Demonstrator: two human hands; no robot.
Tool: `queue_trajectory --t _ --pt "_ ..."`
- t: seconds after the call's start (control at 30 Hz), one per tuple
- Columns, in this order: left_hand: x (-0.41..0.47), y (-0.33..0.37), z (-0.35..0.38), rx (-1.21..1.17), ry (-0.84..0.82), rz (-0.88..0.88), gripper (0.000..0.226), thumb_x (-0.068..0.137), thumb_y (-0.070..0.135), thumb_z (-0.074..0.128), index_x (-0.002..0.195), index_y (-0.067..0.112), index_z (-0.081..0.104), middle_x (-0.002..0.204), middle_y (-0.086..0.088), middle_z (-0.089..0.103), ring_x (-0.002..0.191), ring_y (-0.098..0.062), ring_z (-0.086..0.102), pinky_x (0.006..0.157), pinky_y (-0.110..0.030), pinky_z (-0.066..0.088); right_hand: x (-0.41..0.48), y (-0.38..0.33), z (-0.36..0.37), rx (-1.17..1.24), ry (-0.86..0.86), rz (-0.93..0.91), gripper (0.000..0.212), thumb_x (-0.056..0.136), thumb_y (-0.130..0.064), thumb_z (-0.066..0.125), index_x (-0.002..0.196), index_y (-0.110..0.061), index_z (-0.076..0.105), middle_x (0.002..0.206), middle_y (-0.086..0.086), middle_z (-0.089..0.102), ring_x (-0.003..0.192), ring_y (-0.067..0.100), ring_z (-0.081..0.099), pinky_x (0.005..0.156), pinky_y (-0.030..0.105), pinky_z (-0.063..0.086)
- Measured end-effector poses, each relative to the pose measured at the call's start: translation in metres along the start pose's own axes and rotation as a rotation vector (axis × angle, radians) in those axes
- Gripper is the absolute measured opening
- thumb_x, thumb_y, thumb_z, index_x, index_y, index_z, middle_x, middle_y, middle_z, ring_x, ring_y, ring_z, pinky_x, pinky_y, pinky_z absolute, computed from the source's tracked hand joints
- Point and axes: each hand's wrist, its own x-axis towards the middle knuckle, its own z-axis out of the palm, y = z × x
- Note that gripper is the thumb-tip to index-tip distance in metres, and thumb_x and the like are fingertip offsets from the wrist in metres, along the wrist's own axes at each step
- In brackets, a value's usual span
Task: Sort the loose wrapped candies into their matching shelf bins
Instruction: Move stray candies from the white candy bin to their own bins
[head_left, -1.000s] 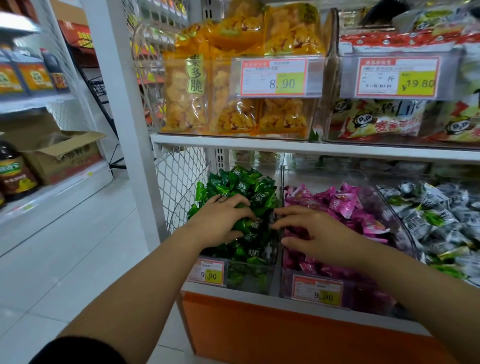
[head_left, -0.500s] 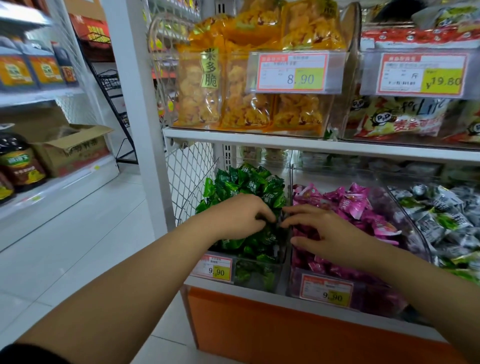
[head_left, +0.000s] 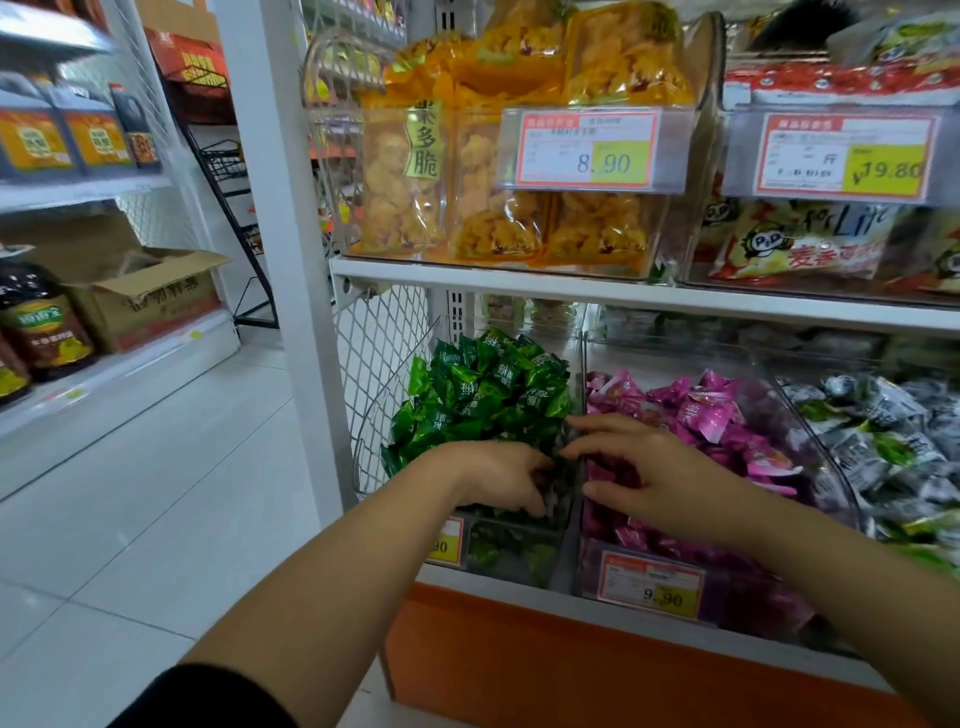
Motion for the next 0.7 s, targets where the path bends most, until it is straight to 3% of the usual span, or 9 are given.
queue_trajectory --t 0.1,0.2,0.37,0.57,0.7 --pt "-0.004 -0.002 -0.003 -0.012 -0.115 0.012 0.072 0.088 0.007 0.060 0.149 0.011 0.023 0.150 -0.005 0.036 0.135 -0.017 0.036 0.111 -0.031 0.033 0.000 0.002 0.001 0.001 -0.011 0.000 0.040 0.093 -0.033 0.057 0.131 -0.037 0.049 0.150 -0.021 0.023 0.134 -0.001 0.030 0.105 0.016 0.026" --pt "-0.004 -0.003 -0.006 -0.141 -0.204 0.014 0.070 0.090 0.002 0.057 0.149 0.010 0.019 0.150 -0.004 0.034 0.132 -0.010 0.034 0.102 -0.019 0.033 0.000 0.003 0.001 0.001 -0.016 0.001 0.040 0.093 -0.034 0.057 0.132 -0.038 0.048 0.151 -0.021 0.022 0.134 0.000 0.029 0.106 0.017 0.026" --pt "0.005 -0.006 -0.006 -0.202 -0.272 0.008 0.079 0.089 0.017 0.064 0.151 0.015 0.013 0.154 -0.001 0.027 0.140 -0.014 0.026 0.115 -0.033 0.025 0.000 0.004 0.001 0.013 -0.020 -0.007 0.041 0.092 -0.035 0.057 0.132 -0.038 0.047 0.151 -0.023 0.021 0.135 -0.001 0.028 0.108 0.019 0.027" --pt "0.005 -0.013 -0.004 -0.112 -0.280 0.046 0.092 0.086 0.030 0.067 0.152 0.018 0.004 0.158 -0.001 0.017 0.142 -0.013 0.019 0.115 -0.028 0.021 0.001 0.006 0.002 0.028 -0.008 -0.010 0.040 0.092 -0.034 0.058 0.130 -0.039 0.048 0.149 -0.024 0.023 0.134 -0.003 0.027 0.109 0.021 0.028" --pt "0.002 -0.020 0.002 -0.145 -0.201 0.088 0.101 0.080 0.031 0.074 0.152 0.027 0.003 0.153 -0.002 0.028 0.138 -0.014 0.029 0.115 -0.032 0.027 0.001 0.006 0.003 0.039 -0.004 -0.015 0.040 0.092 -0.034 0.058 0.130 -0.040 0.048 0.148 -0.025 0.023 0.131 -0.006 0.027 0.107 0.017 0.027"
